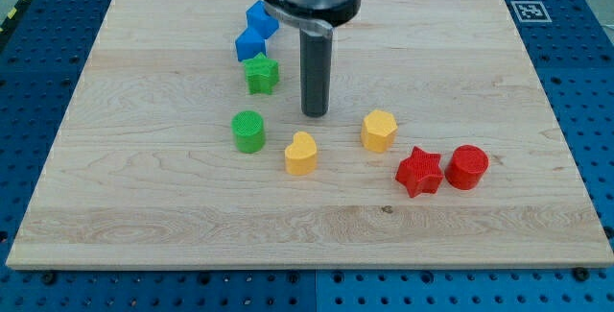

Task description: Slide the yellow heart to the bottom center

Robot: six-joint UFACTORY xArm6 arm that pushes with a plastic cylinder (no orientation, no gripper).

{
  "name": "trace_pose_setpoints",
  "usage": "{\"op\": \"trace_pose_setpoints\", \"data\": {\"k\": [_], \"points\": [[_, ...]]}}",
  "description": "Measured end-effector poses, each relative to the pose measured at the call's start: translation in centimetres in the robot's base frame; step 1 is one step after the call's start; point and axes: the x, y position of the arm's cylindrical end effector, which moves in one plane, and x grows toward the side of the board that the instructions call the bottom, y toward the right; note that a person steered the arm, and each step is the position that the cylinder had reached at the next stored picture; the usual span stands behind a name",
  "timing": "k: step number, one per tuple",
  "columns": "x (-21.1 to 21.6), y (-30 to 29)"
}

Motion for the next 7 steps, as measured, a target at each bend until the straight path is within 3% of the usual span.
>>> {"op": "trace_pose_setpoints", "data": {"k": [3, 5, 7], "points": [[4.5, -4.6], [5.3, -0.6], [3.8, -0.6]]}}
